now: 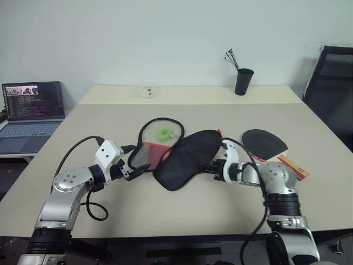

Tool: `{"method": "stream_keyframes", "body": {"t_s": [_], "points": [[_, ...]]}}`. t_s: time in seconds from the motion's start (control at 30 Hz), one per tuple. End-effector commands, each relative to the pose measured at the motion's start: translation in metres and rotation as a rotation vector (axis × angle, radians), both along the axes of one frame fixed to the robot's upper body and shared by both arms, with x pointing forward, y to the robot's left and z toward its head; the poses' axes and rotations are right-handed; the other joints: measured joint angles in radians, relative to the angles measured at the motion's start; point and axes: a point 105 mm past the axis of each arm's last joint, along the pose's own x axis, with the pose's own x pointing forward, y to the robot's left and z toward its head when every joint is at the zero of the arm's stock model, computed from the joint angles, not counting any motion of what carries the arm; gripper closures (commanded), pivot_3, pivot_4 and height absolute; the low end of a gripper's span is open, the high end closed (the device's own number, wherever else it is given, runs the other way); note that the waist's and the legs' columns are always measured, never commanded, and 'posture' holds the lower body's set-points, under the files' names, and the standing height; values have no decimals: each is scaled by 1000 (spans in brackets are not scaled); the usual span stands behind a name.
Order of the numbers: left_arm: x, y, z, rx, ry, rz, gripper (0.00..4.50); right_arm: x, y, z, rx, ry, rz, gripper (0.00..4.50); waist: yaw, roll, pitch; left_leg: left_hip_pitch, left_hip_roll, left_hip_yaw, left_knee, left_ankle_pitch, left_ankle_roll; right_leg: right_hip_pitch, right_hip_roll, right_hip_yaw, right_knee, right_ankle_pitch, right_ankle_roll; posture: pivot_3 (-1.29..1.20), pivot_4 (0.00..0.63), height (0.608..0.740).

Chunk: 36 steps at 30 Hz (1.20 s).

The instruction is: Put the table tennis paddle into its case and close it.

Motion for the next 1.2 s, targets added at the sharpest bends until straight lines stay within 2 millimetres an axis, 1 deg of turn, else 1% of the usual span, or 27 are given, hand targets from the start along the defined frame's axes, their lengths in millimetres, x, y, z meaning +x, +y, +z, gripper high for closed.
{"method": "stream_keyframes", "body": {"t_s": [0.03, 0.1, 0.13, 0.27, 0.5, 0.83, 1.0, 1.07, 1.2], "points": [[-3, -9, 12, 14, -48, -39, 0, -3, -13, 7, -72, -42, 72, 4449, 0, 0, 0, 0, 0, 0, 0, 0, 0, 0, 0, 0, 0, 0, 0, 0, 150, 740], [-3, -9, 12, 16, -46, -43, 0, 4, -24, 7, -129, -65, 77, 4449, 0, 0, 0, 0, 0, -1, 0, 0, 0, 0, 2, -1, 0, 0, 0, 0, 150, 740], [-3, -10, 12, 16, -46, -45, 0, 7, -26, 7, -142, -72, 80, 4449, 0, 0, 0, 1, 0, -1, 0, 0, 0, -1, 2, -1, 0, 0, 0, 0, 150, 740], [-2, -15, 13, 22, -46, -63, 0, 35, -41, 17, -249, -175, 83, 4449, -3, 0, 0, 1, 1, 0, 0, 0, 0, -1, 3, -1, 1, 0, 0, 0, 150, 740], [-1, -26, 13, 16, -48, -88, 0, 65, -39, 34, -319, -275, 126, 4449, -2, 0, 0, 0, 0, 1, 0, 0, 0, -1, 3, 0, 0, 0, 0, 0, 150, 740], [0, -32, 11, 8, -47, -100, 0, 89, -49, 43, -419, -350, 130, 4449, -2, 0, 0, 0, 0, 1, 0, 0, 0, -2, 2, 1, 0, 0, 0, 0, 150, 740], [2, -35, 11, 9, -49, -113, 0, 96, -52, 45, -408, -364, 62, 4449, -1, 0, 0, 0, 0, 1, 0, 0, 0, -2, 2, 1, 1, 0, 0, 0, 150, 740], [3, -37, 11, 11, -49, -120, 0, 100, -59, 45, -406, -372, -1, 4449, -1, 0, 0, 0, 0, 1, 0, 0, 0, -2, 2, 1, 1, 0, 0, 0, 150, 740], [7, -43, 10, 6, -49, -140, 0, 101, -72, 41, -402, -368, -81, 3459, -1, 0, 0, 0, 0, 2, 0, 0, 0, -2, 2, 1, 1, 0, 0, 0, 150, 740]]}}
